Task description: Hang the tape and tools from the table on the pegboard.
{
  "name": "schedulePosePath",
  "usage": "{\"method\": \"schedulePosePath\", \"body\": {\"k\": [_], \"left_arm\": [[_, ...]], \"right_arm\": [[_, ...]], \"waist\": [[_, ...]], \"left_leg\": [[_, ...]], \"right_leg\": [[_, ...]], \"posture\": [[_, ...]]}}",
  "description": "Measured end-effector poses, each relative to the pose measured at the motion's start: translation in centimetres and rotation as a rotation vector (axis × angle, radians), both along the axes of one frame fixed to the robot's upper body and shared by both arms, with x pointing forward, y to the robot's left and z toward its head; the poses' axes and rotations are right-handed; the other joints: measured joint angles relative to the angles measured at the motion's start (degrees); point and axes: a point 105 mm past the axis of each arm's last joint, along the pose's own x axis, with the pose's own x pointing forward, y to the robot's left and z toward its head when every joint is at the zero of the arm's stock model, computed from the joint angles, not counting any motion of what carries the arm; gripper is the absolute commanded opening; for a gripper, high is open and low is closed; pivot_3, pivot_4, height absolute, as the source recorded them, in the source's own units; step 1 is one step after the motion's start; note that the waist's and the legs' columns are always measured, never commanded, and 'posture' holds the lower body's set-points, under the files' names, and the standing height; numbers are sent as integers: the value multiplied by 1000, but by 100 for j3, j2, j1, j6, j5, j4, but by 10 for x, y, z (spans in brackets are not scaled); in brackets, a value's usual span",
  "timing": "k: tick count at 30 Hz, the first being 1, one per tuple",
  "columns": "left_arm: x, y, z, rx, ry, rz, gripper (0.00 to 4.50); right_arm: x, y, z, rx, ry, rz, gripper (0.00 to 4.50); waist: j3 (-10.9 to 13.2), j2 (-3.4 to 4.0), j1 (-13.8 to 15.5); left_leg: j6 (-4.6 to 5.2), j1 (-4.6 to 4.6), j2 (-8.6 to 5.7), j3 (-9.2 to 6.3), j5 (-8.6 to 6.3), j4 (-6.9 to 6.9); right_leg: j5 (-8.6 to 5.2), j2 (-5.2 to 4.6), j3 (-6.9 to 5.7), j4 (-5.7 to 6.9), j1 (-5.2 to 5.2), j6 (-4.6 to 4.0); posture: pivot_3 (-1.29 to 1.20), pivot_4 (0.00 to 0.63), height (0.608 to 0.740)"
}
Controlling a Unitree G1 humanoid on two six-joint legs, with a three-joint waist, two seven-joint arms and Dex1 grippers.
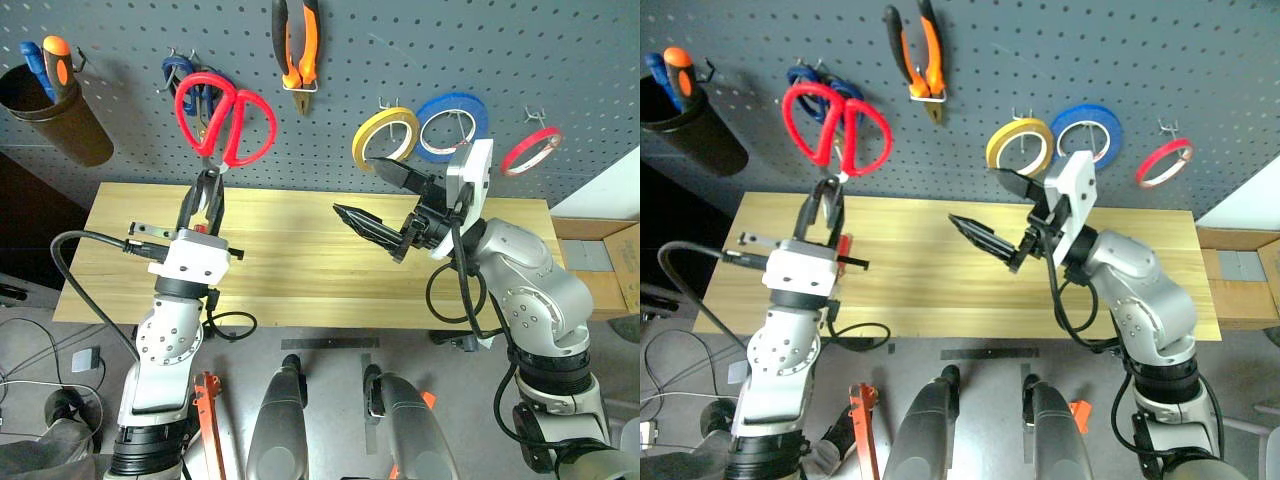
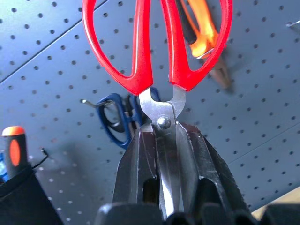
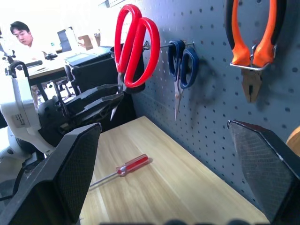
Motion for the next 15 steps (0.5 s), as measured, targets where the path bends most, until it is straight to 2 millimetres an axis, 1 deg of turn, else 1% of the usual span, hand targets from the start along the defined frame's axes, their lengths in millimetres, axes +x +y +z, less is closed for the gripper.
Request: {"method": "schedulePosePath", "body": {"k": [2,4,8,10,11,15], "left_arm": [[-1,2,11,11,-50,9,234],[0,3,15,6,-75,17,234],[8,8,11,-16,-65,46,234],[13,10,6,-36,-52,61,234],[15,12,4,-48,-45,67,234],[27,12,-9,-108,13,75,234]], "right_arm": [[1,1,4,2,-16,11,4500],[1,2,7,4,-30,19,4500],[2,0,8,-5,-42,26,4500],[4,0,8,-8,-41,26,4500],[5,-1,9,-8,-44,23,4500],[9,1,19,-8,-84,16,4500]], "waist": [[-1,0,18],[-11,3,38],[-19,3,82],[-63,0,88],[-86,-1,88],[-185,-5,83]], "left_leg": [[0,1,-1,1,0,2],[0,1,-1,4,0,2],[-1,-1,-23,5,0,3],[-1,-2,-32,5,1,4],[-1,-2,-36,5,1,4],[-1,-2,-43,3,2,9]], "right_leg": [[0,1,-1,2,0,0],[1,2,-1,0,1,1],[4,4,-4,-1,1,4],[5,4,-5,-2,1,5],[5,2,-4,-2,2,4],[9,0,-4,1,4,10]], "posture": [[177,349,740],[173,333,740],[151,295,740],[146,291,740],[137,278,740],[130,264,740]]}}
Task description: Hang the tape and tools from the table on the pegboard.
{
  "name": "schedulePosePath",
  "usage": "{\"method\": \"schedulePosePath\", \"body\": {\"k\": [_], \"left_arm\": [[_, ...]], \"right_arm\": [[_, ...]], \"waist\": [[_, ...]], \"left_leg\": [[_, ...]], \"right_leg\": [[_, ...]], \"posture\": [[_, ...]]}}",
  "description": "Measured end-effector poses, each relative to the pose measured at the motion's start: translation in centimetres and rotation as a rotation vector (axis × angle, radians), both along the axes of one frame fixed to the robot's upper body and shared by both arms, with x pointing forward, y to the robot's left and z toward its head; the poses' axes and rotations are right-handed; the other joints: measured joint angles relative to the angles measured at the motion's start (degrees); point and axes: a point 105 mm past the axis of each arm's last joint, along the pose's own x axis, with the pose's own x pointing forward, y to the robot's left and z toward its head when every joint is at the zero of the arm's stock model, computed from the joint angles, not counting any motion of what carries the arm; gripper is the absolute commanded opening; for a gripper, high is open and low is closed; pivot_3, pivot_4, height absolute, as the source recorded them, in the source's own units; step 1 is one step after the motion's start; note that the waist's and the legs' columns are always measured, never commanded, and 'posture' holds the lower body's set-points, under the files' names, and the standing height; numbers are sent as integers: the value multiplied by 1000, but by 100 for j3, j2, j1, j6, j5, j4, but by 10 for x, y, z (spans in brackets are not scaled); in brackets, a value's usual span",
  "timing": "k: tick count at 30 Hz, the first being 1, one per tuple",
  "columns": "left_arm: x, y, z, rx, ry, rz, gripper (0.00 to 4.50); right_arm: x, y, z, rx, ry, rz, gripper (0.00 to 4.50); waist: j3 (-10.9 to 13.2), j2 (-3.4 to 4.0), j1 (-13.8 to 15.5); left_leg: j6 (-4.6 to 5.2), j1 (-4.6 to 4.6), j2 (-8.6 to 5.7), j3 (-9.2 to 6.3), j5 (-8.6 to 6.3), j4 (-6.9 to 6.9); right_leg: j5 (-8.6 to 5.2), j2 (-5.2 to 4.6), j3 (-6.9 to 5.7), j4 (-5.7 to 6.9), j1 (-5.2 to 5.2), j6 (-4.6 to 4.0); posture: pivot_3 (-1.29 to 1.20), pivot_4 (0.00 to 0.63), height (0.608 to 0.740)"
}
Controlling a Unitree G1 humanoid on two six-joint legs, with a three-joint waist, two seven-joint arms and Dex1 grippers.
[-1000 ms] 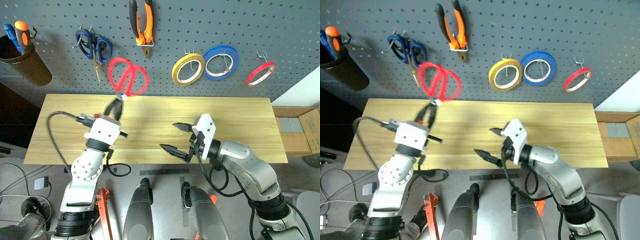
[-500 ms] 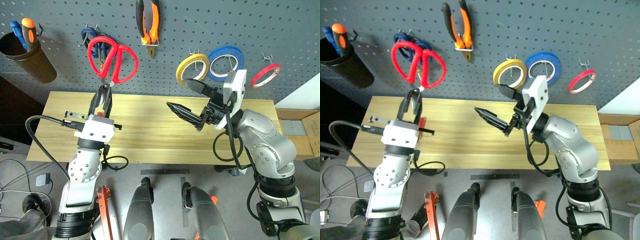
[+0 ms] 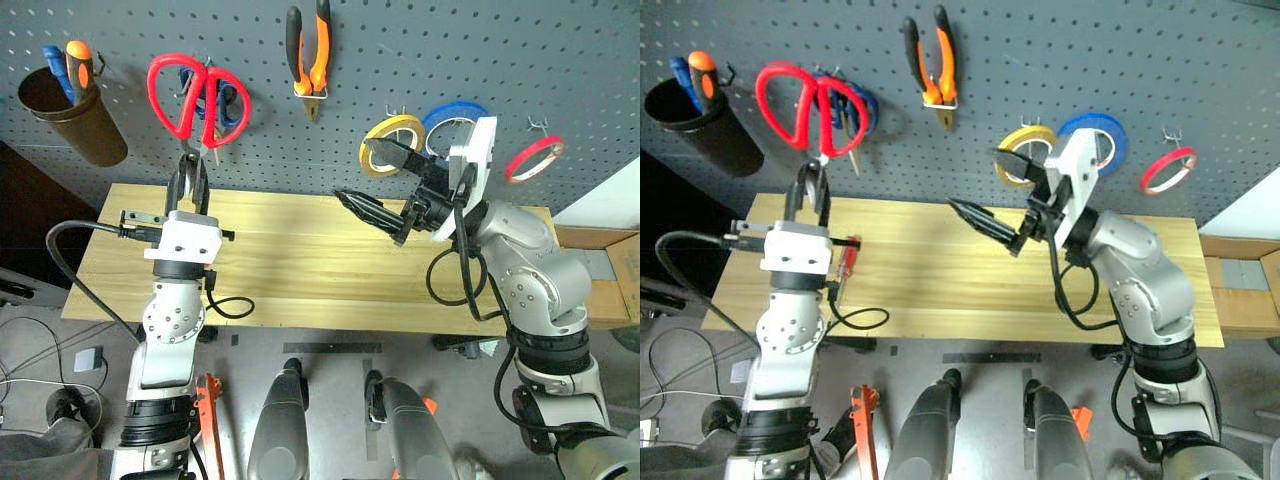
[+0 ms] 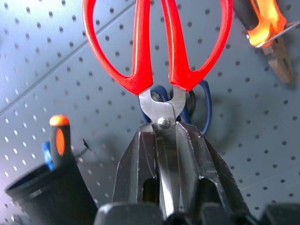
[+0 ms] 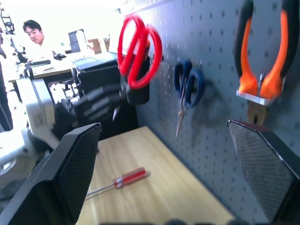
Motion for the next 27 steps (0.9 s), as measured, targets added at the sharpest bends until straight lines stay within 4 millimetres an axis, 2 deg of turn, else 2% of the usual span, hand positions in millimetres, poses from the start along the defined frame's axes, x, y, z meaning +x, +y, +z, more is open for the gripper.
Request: {"method": "schedulePosePath", "body": {"k": [7,15,21,27], "left_arm": [[12,4,-9,-29,49,4,234],[25,7,-8,-53,64,18,234],[35,4,-29,-85,154,-19,234],[39,4,-41,-100,192,-11,234]], "right_arm": [[2,-1,-3,-20,-7,-14,4500],[2,-1,-3,-18,-20,-19,4500],[3,-2,1,-21,-52,-31,4500],[6,-3,1,-24,-59,-31,4500]], "waist": [[-147,-2,-10],[-346,-7,-14],[-555,-4,-41],[-666,-7,-80]], "left_leg": [[1,2,-5,-1,0,7],[1,4,-9,-1,1,13],[1,32,-12,-2,1,16],[2,87,-12,0,1,16]], "right_leg": [[19,-2,3,1,6,-21],[25,-1,1,1,12,-21],[26,-1,0,0,42,-23],[32,0,4,-4,92,-27]], "posture": [[121,241,740],[114,201,740],[106,162,740],[109,138,740]]}}
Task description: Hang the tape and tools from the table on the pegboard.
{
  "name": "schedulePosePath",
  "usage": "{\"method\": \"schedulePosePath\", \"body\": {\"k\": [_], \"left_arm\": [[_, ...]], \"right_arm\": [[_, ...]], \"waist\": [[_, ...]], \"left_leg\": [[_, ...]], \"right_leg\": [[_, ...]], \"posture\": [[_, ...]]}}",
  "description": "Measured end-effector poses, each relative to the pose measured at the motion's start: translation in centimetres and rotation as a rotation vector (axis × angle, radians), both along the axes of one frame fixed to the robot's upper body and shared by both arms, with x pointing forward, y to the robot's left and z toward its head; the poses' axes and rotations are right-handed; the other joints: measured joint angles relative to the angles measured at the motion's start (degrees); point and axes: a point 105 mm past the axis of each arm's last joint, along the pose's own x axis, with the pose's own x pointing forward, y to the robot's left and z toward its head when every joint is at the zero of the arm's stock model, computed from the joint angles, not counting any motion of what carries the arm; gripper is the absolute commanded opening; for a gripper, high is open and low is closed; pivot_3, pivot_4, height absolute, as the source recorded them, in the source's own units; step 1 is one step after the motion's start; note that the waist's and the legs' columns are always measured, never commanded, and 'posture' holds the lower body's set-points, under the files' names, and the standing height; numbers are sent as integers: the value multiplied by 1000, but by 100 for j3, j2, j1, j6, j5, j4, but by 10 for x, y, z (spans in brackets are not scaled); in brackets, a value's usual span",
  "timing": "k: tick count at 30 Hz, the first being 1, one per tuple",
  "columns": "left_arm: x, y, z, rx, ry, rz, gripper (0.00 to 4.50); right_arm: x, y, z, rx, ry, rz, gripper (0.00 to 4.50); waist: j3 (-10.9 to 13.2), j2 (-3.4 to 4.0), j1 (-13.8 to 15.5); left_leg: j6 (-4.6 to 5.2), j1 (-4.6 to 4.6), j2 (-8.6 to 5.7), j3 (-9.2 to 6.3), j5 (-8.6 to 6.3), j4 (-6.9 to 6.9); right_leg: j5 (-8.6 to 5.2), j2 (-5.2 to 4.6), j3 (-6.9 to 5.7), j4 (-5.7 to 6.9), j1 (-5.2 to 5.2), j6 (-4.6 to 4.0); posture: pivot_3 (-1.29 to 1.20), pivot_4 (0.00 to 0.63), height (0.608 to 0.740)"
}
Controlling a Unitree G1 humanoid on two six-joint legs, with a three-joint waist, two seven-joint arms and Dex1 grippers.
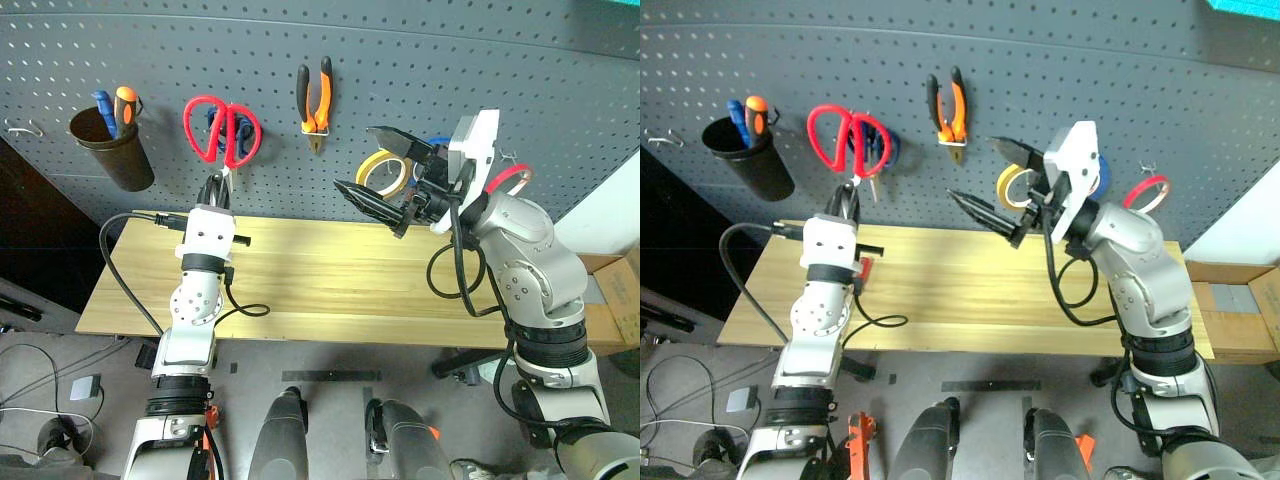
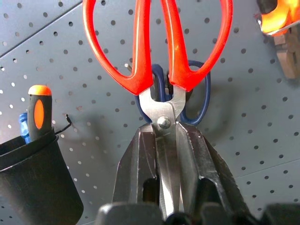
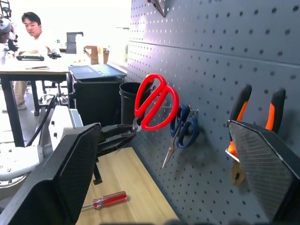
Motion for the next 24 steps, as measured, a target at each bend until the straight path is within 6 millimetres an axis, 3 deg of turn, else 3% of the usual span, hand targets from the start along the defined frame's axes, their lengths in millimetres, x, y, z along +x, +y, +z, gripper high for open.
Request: {"method": "schedulePosePath", "body": {"k": [13,24], "left_arm": [[20,12,-20,-110,126,10,234],[26,9,-39,-114,217,-21,234]], "right_arm": [[0,0,3,6,-21,-1,4500],[2,-1,2,-4,-28,-25,4500]], "waist": [[-279,0,-46],[-324,1,-56]], "left_leg": [[4,19,0,0,3,2],[8,20,0,0,5,3]], "right_leg": [[8,5,4,6,14,-9],[11,7,7,10,14,-12]], "posture": [[113,127,740],[102,123,740]]}}
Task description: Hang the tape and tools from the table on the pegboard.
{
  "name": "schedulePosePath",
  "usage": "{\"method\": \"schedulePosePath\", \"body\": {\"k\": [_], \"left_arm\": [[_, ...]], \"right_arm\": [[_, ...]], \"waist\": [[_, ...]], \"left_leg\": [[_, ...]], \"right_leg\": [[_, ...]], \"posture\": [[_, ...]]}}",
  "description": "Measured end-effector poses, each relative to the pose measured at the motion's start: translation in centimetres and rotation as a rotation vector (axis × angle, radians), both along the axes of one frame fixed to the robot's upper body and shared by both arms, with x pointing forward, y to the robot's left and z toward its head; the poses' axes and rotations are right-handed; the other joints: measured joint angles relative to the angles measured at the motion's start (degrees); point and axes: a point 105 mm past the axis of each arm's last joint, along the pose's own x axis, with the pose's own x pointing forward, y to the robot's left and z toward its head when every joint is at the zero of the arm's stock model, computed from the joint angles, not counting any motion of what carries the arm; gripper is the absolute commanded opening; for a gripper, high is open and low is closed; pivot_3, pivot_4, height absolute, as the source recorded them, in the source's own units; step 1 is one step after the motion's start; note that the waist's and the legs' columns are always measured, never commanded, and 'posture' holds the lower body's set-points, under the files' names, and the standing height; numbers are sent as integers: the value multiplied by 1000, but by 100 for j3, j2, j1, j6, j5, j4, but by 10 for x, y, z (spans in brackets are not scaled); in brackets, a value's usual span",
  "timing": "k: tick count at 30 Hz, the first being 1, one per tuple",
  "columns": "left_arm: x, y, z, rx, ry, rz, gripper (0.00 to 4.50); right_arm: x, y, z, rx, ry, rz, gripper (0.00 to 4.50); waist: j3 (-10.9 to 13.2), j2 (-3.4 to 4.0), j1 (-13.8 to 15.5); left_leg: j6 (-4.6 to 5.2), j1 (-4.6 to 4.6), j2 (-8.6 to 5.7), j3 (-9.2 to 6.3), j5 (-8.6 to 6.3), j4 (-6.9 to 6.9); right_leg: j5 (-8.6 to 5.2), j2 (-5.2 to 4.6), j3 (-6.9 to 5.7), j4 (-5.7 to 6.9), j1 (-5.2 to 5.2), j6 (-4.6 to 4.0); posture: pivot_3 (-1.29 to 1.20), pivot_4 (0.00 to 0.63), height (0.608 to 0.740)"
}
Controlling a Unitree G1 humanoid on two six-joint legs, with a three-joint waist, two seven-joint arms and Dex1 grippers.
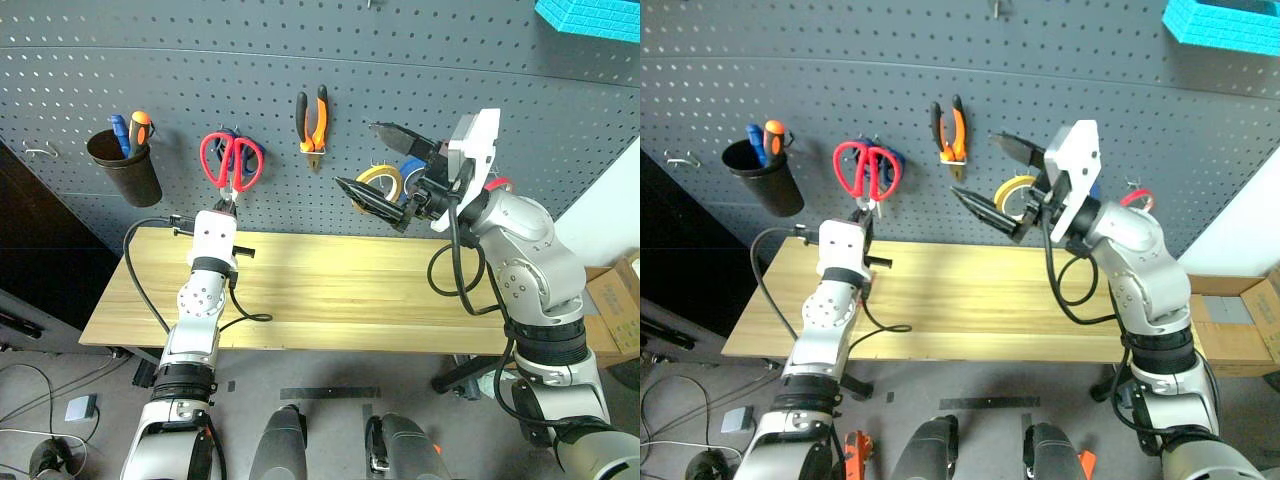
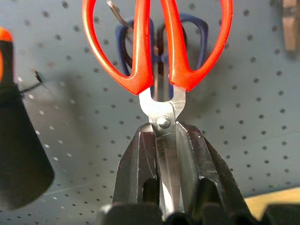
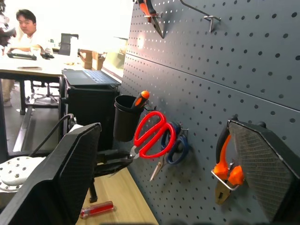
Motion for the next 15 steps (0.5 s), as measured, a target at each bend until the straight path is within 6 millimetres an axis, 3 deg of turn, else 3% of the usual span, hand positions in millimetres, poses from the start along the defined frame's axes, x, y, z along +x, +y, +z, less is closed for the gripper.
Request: {"method": "schedulePosePath", "body": {"k": [15], "left_arm": [[33,-5,3,-31,67,-12,234]], "right_arm": [[1,1,1,1,-4,-7,4500]], "waist": [[-5,0,0]], "left_leg": [[4,-2,-3,0,2,14]], "right_leg": [[6,1,1,3,3,4]], "posture": [[90,120,740]]}}
